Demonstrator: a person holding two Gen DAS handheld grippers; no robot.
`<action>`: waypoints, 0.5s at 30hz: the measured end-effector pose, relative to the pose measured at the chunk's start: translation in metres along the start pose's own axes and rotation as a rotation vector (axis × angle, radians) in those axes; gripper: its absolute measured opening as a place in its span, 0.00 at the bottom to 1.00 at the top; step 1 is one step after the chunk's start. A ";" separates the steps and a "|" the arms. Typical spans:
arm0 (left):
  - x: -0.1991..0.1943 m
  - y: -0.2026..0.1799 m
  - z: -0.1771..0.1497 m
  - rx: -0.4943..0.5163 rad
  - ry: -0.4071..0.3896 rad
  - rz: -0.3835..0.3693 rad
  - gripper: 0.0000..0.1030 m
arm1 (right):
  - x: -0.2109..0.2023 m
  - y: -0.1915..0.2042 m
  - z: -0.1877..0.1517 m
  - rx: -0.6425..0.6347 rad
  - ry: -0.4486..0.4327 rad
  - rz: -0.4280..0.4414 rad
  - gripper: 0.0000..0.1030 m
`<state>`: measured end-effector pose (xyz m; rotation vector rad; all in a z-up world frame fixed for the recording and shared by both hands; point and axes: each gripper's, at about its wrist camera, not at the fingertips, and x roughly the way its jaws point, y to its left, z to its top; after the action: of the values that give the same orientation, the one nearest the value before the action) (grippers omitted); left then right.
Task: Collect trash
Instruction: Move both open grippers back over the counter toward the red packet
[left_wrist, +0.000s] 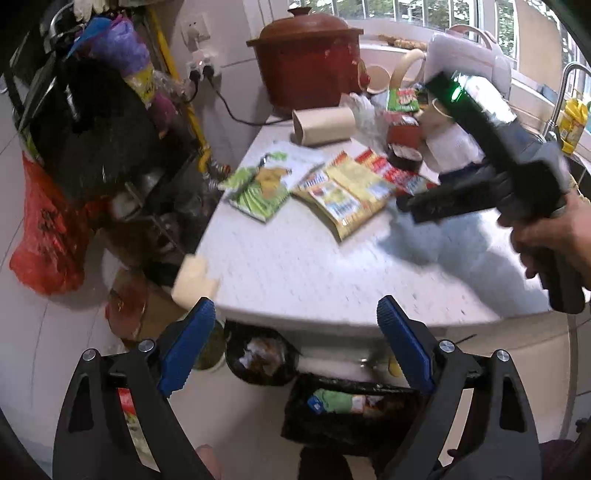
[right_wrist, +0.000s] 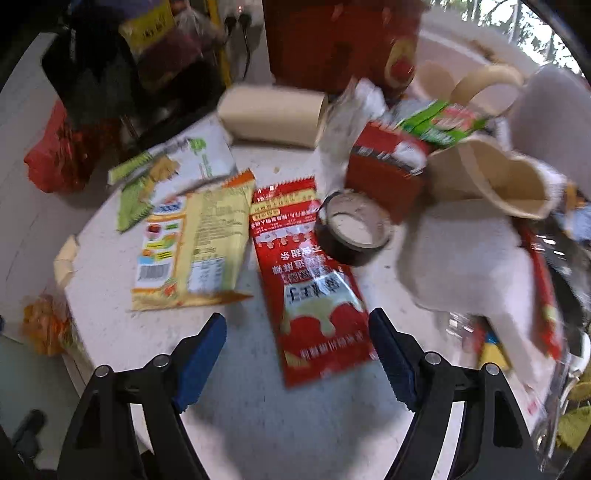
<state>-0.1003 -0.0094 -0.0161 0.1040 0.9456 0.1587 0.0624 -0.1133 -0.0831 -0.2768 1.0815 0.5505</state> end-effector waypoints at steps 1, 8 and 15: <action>0.001 0.005 0.005 0.010 -0.013 -0.009 0.85 | 0.007 -0.001 0.004 -0.005 0.006 -0.026 0.80; 0.015 0.035 0.027 0.018 -0.050 -0.042 0.85 | 0.025 -0.006 0.020 -0.028 0.044 -0.006 0.96; 0.047 0.035 0.047 0.016 -0.026 -0.072 0.85 | 0.010 0.003 0.013 0.059 0.045 -0.016 0.45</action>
<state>-0.0378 0.0326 -0.0209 0.0868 0.9231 0.0830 0.0741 -0.1020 -0.0860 -0.2466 1.1361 0.4992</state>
